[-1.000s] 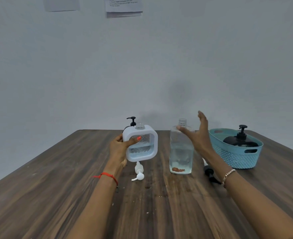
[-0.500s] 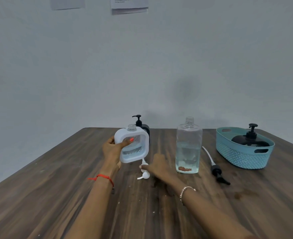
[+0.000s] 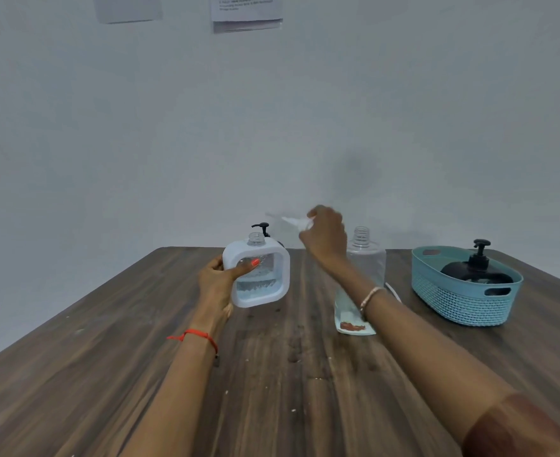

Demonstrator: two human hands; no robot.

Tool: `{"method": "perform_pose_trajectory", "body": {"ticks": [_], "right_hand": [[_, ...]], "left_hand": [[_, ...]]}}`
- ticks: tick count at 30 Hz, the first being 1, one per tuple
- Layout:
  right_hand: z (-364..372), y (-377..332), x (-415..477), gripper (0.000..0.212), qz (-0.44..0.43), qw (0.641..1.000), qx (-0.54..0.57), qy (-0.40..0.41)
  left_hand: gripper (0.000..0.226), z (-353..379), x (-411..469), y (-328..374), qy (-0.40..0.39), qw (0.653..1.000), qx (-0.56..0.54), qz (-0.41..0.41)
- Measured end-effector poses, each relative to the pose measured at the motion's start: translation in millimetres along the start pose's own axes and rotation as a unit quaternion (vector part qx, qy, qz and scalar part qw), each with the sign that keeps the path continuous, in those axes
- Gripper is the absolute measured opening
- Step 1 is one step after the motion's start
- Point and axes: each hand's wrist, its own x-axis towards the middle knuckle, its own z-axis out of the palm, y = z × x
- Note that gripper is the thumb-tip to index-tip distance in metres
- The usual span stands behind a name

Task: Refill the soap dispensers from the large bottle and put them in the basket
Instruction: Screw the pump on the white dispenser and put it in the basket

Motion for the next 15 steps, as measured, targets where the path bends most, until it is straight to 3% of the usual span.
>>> {"method": "perform_pose_trajectory", "body": {"ticks": [5,9,15], "right_hand": [[-45.5,-7.0,32.4,0.030,-0.152,0.988,0.010,0.018],[-68.7,-2.9,40.3,0.028,-0.204,0.978,0.051,-0.001],[-81.5,2.5,45.1,0.033,-0.232,0.971,0.029,-0.055]], "left_hand": [[0.024,7.1,-0.6,3.6,-0.017,1.000,-0.006,-0.008],[0.025,10.8,-1.0,4.4,-0.030,1.000,0.002,-0.011],[0.027,15.8,-2.6,4.6,-0.035,0.999,0.011,-0.012]]}}
